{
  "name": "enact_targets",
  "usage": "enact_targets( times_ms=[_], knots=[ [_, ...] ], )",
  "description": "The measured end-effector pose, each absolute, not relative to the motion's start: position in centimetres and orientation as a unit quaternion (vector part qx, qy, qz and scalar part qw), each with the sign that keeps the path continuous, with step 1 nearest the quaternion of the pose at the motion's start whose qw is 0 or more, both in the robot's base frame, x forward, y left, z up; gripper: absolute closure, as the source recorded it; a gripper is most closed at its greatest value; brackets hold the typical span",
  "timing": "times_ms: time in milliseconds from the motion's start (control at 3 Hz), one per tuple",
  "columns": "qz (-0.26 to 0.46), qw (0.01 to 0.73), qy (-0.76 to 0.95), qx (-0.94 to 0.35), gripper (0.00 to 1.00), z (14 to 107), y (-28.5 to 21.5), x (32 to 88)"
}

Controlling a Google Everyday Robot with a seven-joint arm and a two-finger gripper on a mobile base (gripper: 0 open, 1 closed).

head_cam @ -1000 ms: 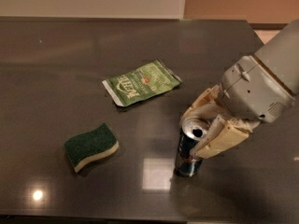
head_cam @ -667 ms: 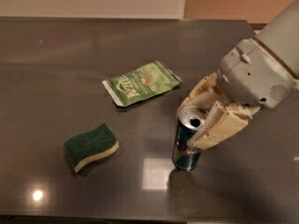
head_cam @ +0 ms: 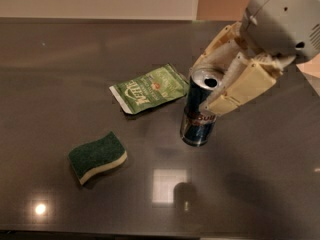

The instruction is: Pick redbull can

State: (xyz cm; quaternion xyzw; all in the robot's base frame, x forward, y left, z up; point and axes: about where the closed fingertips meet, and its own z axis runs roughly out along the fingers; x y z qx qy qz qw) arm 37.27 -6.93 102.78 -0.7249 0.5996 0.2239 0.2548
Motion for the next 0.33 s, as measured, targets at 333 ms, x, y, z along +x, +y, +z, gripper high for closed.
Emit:
enact_targets(
  times_ms=[333],
  knots=[
    [0.218, 0.265, 0.600, -0.723, 1.00, 103.18, -6.60, 37.59]
  ],
)
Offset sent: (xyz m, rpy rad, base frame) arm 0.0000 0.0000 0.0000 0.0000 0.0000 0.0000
